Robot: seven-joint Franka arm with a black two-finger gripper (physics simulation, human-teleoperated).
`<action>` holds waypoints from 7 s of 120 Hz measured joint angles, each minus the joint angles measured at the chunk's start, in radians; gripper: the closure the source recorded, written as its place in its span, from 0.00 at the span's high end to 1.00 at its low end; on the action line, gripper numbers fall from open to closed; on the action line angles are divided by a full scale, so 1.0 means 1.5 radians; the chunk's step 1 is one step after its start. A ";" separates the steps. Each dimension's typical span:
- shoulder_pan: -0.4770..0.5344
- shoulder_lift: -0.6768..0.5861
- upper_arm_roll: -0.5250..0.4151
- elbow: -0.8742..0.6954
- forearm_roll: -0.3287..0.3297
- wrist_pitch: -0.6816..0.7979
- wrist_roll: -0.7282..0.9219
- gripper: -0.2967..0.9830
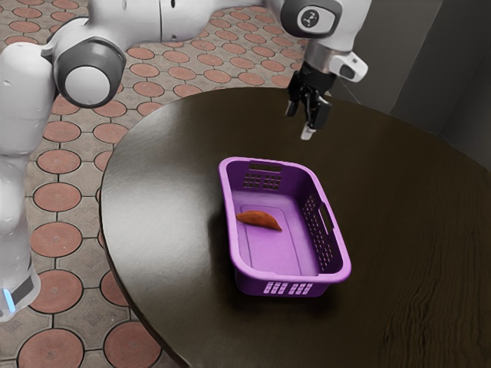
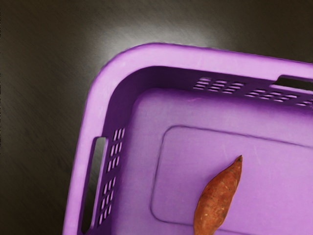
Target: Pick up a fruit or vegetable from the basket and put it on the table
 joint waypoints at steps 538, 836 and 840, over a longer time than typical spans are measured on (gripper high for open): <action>-0.026 -0.063 -0.058 -0.473 0.049 0.318 0.015 0.53; 0.294 -0.135 -0.088 -0.290 0.134 0.155 0.093 0.35; 0.297 -0.134 -0.088 -0.290 0.133 0.156 0.102 0.35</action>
